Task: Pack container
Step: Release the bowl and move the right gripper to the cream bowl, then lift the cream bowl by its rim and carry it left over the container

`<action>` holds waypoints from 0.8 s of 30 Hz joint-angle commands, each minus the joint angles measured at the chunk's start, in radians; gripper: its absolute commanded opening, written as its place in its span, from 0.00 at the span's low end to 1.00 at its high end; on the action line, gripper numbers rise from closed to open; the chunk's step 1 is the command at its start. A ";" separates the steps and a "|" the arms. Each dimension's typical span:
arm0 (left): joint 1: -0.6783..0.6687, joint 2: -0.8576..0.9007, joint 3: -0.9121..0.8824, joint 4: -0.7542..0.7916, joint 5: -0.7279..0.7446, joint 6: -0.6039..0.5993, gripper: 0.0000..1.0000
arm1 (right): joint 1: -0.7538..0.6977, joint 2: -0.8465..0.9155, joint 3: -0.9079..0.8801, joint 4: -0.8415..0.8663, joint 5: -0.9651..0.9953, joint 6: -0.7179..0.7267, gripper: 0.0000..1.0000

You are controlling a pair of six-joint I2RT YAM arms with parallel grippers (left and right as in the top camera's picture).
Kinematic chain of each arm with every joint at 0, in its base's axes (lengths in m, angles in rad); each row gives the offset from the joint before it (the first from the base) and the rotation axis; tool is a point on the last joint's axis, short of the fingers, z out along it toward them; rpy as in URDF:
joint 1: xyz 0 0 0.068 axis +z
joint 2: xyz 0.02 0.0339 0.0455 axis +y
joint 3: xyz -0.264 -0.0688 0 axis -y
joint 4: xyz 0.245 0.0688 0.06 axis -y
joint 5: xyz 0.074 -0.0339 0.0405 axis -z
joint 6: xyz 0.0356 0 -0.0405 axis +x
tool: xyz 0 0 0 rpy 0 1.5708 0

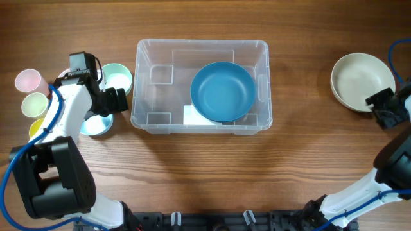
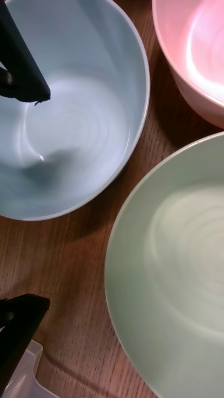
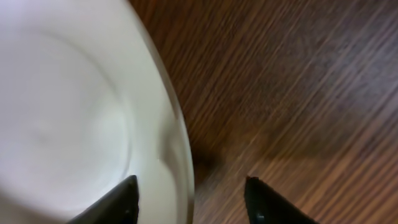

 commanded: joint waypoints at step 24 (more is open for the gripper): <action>0.005 0.010 -0.008 0.000 0.012 0.013 1.00 | 0.033 -0.361 0.013 0.026 -0.356 -0.155 0.04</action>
